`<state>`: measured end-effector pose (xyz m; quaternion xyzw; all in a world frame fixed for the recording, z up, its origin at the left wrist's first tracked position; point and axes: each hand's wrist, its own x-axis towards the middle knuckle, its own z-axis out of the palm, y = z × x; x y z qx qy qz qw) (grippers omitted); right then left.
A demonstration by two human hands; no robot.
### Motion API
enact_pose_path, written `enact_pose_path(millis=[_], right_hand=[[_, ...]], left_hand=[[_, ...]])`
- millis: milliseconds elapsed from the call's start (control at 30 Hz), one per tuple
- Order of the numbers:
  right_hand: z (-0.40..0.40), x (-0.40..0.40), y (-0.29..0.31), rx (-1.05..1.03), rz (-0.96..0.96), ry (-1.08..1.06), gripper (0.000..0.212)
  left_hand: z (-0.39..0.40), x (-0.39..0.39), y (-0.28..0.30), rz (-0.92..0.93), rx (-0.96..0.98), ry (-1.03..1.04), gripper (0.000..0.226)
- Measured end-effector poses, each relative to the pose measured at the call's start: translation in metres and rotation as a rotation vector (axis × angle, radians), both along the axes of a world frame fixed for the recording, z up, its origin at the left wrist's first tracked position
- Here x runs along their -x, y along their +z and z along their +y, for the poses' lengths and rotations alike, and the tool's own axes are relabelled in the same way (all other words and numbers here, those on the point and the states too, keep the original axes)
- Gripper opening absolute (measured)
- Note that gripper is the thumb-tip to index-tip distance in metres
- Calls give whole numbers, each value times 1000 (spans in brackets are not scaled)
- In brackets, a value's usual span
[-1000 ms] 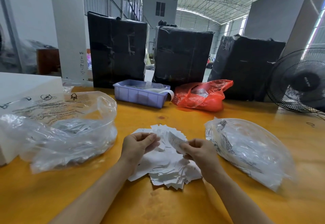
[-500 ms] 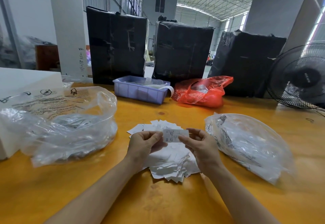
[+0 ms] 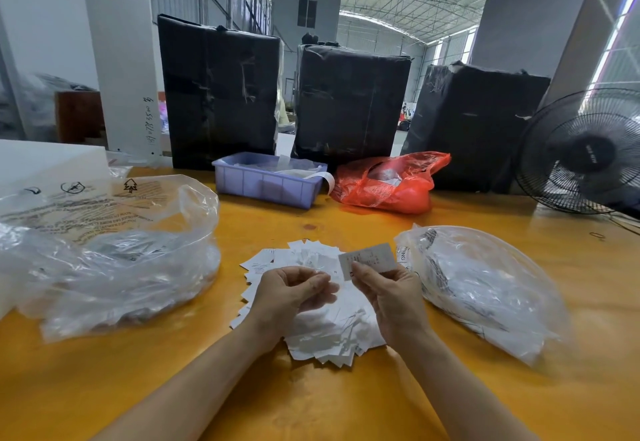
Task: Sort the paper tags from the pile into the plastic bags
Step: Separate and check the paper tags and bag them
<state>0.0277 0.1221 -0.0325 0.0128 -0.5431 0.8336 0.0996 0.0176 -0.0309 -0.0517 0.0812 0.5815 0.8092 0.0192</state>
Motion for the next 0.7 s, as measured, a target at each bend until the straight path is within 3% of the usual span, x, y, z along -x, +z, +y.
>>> enact_pose_path(millis=[133, 267, 533, 700], right_hand=[[0, 0, 1, 43, -7, -9, 2], [-3, -2, -1, -79, 58, -27, 19], [-7, -5, -4, -326, 117, -65, 12], [-6, -6, -1, -301, 154, -139, 10]], left_hand=[[0, -2, 0, 8, 29, -30, 15], [-1, -4, 1, 37, 66, -53, 26], [-2, -6, 0, 47, 99, -51, 13], [-3, -5, 0, 26, 69, -29, 17]])
